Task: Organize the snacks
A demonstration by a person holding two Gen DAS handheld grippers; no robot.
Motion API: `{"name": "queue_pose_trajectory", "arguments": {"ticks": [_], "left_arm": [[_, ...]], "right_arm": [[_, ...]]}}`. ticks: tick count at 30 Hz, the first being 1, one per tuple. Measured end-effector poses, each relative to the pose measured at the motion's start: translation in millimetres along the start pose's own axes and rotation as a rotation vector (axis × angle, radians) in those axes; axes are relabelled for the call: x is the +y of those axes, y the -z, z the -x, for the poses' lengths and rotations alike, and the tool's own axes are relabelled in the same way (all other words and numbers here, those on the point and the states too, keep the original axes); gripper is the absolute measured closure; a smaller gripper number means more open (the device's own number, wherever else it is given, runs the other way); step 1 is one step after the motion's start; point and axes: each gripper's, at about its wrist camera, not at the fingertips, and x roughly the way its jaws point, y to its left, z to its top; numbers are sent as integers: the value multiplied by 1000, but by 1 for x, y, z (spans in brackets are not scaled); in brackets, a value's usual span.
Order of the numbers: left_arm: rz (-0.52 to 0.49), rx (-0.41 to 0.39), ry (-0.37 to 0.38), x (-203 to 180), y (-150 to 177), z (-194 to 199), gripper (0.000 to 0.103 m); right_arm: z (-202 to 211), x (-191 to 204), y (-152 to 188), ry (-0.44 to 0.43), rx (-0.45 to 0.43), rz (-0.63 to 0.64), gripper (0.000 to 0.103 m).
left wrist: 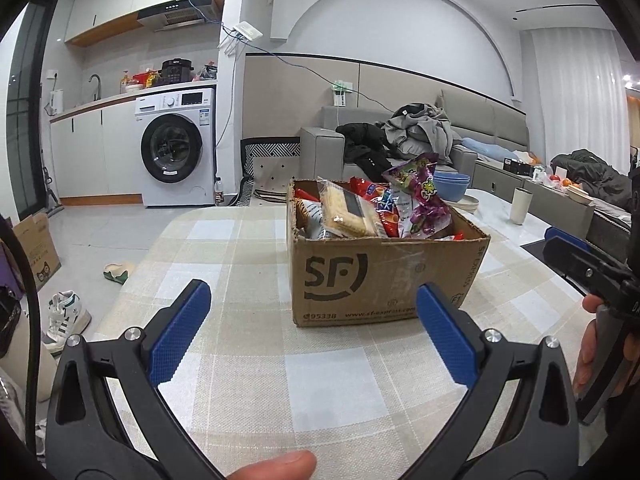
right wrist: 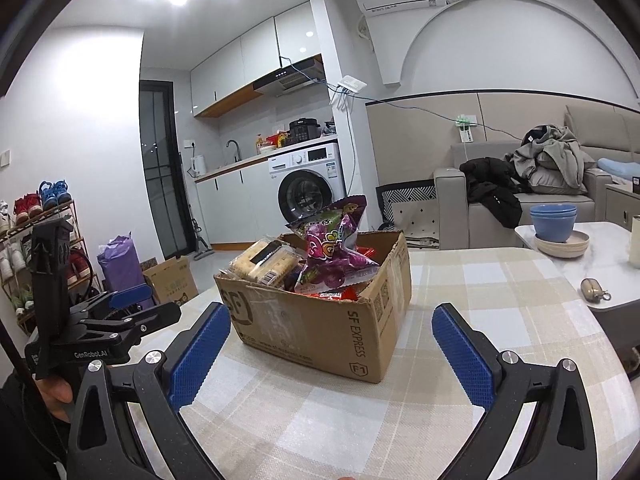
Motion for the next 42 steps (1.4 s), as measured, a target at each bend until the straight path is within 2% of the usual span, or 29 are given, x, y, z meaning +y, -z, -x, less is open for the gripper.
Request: {"name": "queue_pose_trajectory", "arguments": {"ticks": [42], "left_arm": [[-16,-12,9,-4,10,-3,1]], "right_arm": [[1,3,4,23,-7,33,0]]}}
